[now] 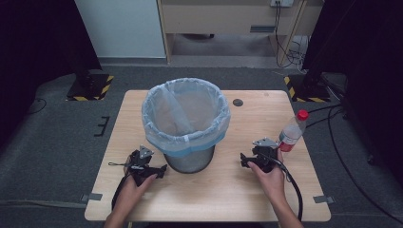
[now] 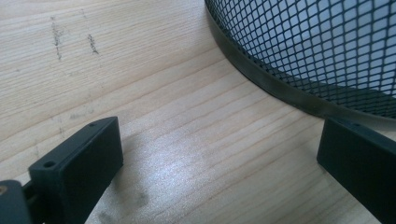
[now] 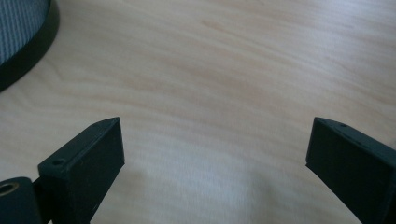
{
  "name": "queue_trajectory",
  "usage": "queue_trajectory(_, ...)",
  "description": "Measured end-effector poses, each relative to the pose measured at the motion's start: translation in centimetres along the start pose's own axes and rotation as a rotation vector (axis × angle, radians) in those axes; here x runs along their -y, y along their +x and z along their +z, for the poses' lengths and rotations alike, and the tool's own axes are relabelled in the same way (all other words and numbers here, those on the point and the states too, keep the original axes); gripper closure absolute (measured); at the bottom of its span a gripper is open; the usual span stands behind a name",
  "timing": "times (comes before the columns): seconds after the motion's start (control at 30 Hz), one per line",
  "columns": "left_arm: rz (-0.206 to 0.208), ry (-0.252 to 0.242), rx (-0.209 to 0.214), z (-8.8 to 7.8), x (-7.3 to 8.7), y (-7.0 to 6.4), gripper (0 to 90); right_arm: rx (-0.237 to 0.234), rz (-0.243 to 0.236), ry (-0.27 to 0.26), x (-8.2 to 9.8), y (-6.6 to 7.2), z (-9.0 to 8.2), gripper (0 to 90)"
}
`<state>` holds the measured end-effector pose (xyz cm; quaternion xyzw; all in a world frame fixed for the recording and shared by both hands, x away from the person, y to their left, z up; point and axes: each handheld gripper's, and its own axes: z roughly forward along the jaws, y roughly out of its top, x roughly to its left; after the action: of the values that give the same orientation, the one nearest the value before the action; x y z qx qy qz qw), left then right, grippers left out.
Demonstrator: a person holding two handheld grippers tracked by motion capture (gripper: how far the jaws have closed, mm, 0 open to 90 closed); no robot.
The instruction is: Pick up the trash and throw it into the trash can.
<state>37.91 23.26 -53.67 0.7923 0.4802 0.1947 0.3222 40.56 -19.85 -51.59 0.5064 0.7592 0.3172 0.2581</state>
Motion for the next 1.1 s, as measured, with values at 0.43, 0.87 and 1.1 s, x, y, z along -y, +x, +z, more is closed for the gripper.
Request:
queue_trajectory(0.43, 0.0, 0.0, 0.0, 0.0, 0.0, 0.0, 0.0, -0.004, 0.009, -0.07, 2.3, -2.3, -5.2, 4.3)
queue_trajectory(0.87, 0.0, 0.0, 0.0, 0.0, 0.0, 0.0, 0.0, 0.044, 0.101, -0.099, 3.4, -6.8, -7.1, 5.3)
queue_trajectory(1.1, 0.0, 0.0, 0.0, 0.0, 0.0, 0.0, 0.0, 0.053, 0.128, -0.086, 2.9, -8.8, -6.9, 5.6)
